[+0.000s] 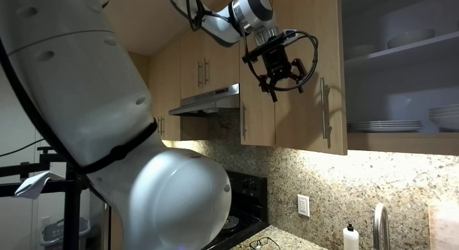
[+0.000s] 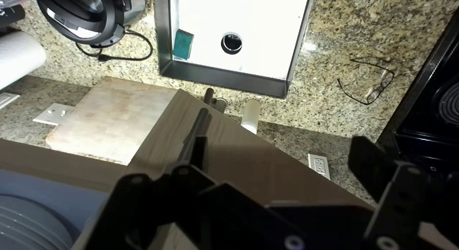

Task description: Close the top left cabinet door

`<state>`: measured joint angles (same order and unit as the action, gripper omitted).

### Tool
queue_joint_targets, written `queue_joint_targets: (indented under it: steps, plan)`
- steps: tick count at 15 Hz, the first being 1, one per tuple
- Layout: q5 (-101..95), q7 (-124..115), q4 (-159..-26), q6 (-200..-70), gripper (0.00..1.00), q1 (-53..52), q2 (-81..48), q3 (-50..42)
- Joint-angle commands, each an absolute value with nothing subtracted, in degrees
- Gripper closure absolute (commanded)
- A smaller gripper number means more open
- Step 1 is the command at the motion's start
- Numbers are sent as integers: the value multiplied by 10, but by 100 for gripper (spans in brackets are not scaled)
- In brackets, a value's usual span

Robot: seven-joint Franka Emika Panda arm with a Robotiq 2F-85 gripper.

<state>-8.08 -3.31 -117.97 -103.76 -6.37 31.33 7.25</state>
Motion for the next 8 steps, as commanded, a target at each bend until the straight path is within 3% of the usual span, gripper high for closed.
queue_joint_targets:
  steps: [1, 8]
  plan:
    - [-93, -58, -1222, -1082, 0, -58, 341, 92]
    - [-145, -94, -1271, -1261, 0, -38, 376, 112]
